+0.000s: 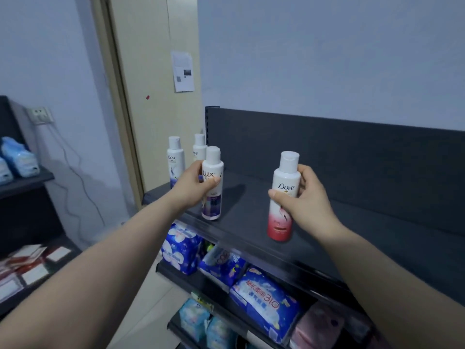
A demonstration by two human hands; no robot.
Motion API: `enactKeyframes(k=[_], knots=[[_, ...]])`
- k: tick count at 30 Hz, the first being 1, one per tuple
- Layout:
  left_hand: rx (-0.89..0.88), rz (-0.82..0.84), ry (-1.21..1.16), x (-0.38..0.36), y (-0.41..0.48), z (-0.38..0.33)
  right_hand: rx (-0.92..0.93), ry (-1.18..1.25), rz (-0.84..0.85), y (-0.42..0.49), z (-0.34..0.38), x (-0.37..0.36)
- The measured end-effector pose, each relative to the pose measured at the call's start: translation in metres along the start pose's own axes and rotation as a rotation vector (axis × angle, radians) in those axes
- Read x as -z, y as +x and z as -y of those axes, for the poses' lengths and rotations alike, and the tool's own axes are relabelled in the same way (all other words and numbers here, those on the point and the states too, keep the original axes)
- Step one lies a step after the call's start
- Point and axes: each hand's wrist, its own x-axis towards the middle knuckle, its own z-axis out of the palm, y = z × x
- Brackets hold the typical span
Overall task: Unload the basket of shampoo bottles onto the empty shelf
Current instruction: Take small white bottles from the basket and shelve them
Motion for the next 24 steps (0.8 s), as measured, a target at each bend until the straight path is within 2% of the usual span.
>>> enactKeyframes(k=[4,9,17,21,24], knots=[[-0.005,0.018,0.016,0.006,0.024,0.027,-0.044,-0.011,-0.013,0.02,-0.01,-0.038],[-0.017,0.125,-0.026,0.014,0.048,0.05,-0.054,-0.071,-0.078,0.035,-0.018,-0.075],[-0.013,0.255,-0.061,0.012,0.045,0.076,-0.081,-0.142,-0.2,0.028,-0.033,-0.112],[-0.023,0.194,-0.085,0.013,0.036,0.081,-0.156,-0.177,-0.195,0.011,-0.041,-0.122],[-0.151,0.022,0.036,0.013,0.025,0.076,-0.144,-0.316,-0.219,-0.005,-0.039,-0.123]])
